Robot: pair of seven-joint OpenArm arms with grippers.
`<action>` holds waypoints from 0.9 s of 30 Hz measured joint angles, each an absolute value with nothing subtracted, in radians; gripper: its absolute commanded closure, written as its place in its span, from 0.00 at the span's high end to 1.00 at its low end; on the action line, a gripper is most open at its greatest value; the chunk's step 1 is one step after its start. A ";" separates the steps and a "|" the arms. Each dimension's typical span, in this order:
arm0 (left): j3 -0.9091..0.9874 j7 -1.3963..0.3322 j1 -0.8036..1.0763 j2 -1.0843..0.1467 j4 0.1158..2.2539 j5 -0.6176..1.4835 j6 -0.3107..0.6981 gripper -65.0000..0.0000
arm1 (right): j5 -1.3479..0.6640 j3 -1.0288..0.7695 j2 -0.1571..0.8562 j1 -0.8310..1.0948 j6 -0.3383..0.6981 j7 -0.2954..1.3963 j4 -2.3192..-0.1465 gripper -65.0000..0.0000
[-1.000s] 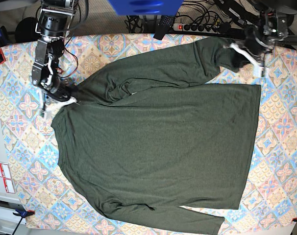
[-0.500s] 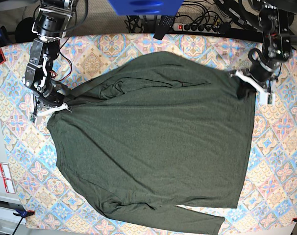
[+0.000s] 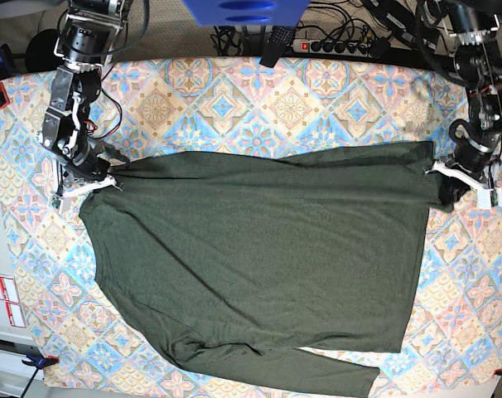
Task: Fold the T-shirt properly
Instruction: 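Lift the shirt with both grippers and drag it toward the robot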
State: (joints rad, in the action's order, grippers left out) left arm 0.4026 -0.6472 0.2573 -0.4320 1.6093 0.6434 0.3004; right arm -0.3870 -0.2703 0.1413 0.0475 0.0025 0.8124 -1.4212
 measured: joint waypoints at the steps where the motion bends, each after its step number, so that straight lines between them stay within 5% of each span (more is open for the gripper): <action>1: 0.401 -0.651 0.247 -0.435 1.573 0.645 0.302 0.00 | -0.387 -0.270 0.141 0.047 0.002 0.812 -1.421 0.00; 11: 0.392 -0.647 0.142 -0.434 1.297 0.647 0.302 0.01 | -0.390 -0.268 0.141 0.047 0.002 0.813 -1.421 0.00; 19: 0.289 -0.646 0.112 -0.458 1.247 0.649 0.301 0.38 | -0.390 -0.268 0.139 0.053 0.002 0.813 -1.455 0.00; 27: 0.291 -0.640 0.155 -0.463 1.247 0.659 0.299 0.56 | -0.390 -0.268 0.139 0.054 0.002 0.814 -1.480 0.00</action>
